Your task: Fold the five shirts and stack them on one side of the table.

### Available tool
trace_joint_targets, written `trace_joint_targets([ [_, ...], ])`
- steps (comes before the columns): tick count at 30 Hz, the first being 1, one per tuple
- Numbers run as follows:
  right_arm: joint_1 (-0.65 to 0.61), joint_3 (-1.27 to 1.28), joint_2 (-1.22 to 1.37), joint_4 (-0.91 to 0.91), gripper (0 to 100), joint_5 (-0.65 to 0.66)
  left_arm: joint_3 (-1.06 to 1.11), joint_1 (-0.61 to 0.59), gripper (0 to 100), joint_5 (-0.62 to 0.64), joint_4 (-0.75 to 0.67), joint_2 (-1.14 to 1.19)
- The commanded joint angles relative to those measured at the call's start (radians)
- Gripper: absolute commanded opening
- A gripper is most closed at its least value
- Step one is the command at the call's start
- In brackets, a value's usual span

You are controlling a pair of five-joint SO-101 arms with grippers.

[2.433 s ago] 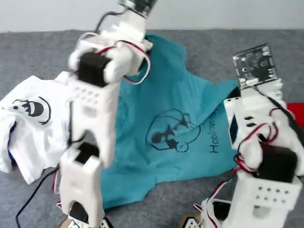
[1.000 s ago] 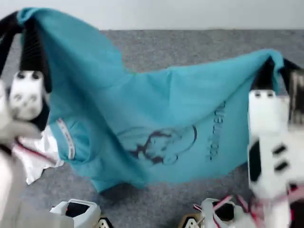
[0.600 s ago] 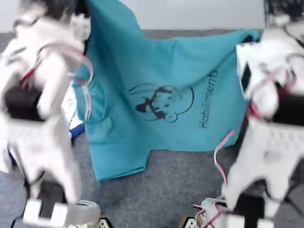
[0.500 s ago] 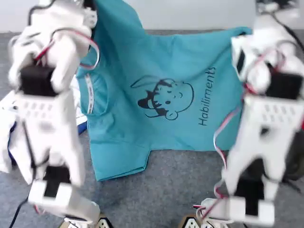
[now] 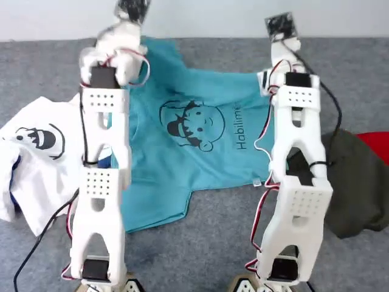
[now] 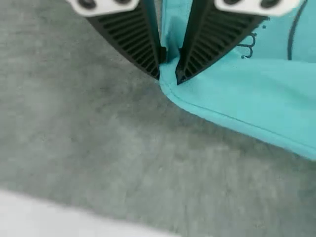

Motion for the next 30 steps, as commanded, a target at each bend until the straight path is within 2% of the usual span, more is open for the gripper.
trace_joint_targets([
  [1, 0.008, -0.026, 0.001, -0.015, 1.1, -0.005, -0.067, -0.008, 1, -0.008, 0.029, 0.009],
  [9, 0.008, -0.026, -0.127, 0.348, 1.1, -0.003, -0.071, -0.009, 1, 0.005, 0.456, -0.19],
  [12, 0.002, -0.026, -0.205, 0.506, 1.1, 0.021, -0.013, -0.04, 1, 0.104, 0.456, -0.295],
  [14, 0.001, -0.026, -0.255, 0.602, 1.1, 0.044, 0.058, -0.044, 1, 0.12, 0.457, -0.365],
  [17, 0.008, -0.026, -0.314, 0.719, 1.1, 0.086, 0.3, -0.032, 1, 0.123, 0.457, -0.502],
  [21, 0.03, -0.018, -0.329, 0.8, 1.1, 0.106, 0.74, 0.003, 1, 0.12, 0.454, -0.71],
  [25, 0.05, 0.023, -0.305, 0.806, 1.1, 0.107, 1.141, 0.006, 1, 0.098, 0.443, -0.884],
  [30, 0.051, 0.106, -0.257, 0.799, 1.1, 0.107, 1.466, -0.034, 1, 0.097, 0.356, -1.063],
])
